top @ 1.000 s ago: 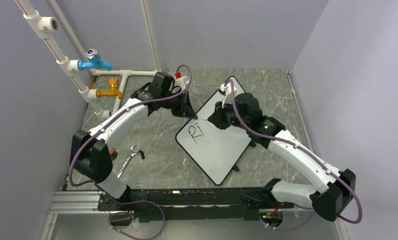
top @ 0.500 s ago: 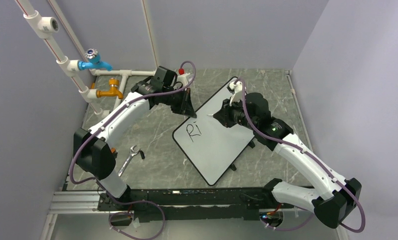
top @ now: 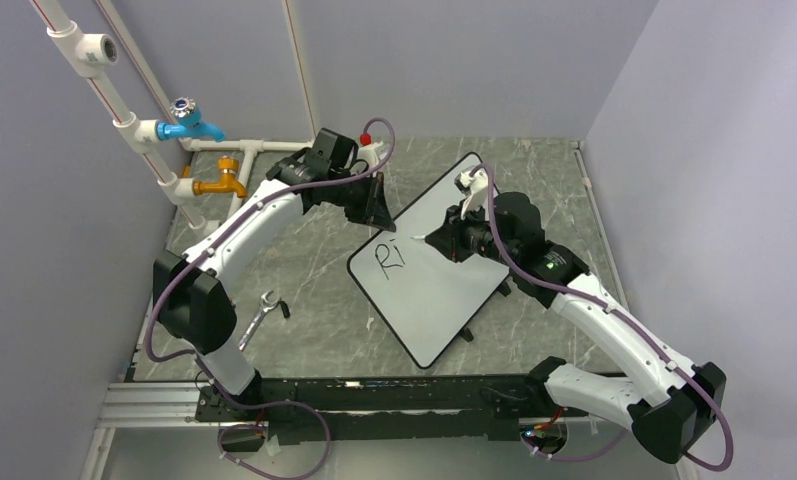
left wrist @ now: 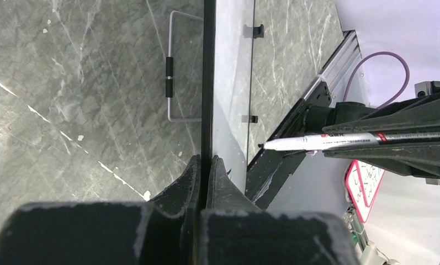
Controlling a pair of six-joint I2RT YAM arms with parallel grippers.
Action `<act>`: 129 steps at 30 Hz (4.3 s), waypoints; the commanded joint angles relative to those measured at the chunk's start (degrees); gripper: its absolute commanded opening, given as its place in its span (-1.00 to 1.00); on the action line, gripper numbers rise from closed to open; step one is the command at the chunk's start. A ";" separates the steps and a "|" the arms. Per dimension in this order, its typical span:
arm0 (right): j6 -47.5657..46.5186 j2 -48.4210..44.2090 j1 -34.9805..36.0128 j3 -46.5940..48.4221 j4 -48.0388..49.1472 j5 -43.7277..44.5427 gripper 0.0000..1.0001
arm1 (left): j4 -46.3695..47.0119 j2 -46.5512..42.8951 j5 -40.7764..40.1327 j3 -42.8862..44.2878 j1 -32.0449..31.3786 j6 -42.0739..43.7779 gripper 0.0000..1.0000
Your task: Write a sentence on the whiteboard
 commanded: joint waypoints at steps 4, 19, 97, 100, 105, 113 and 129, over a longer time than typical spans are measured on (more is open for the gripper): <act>-0.41 0.68 -0.20 0.20 4.80 -1.43 -1.00 | 5.99 -1.47 -3.13 -2.20 0.32 1.81 -1.00; 0.61 5.72 -0.39 0.68 7.09 0.01 -1.00 | 7.85 -3.33 -3.43 -4.76 0.46 3.68 -1.00; 6.88 1.85 -3.76 -0.36 10.09 -7.78 -1.00 | 7.88 -3.57 -3.99 -5.20 0.45 3.95 -1.00; 6.74 2.48 -5.27 -0.57 8.77 -5.93 -1.00 | 7.88 -3.58 -4.07 -5.20 0.44 4.04 -1.00; 6.71 3.17 -6.52 -1.50 8.55 -5.18 -1.00 | 7.96 -3.83 -3.91 -5.29 0.42 4.04 -1.00; 7.52 4.39 -6.62 -3.36 9.70 -6.43 -1.00 | 7.99 -3.93 -3.96 -5.46 0.41 4.04 -1.00; 7.37 6.14 -6.66 -5.36 9.93 -5.38 -1.00 | 8.01 -3.95 -3.68 -5.55 0.42 4.12 -1.00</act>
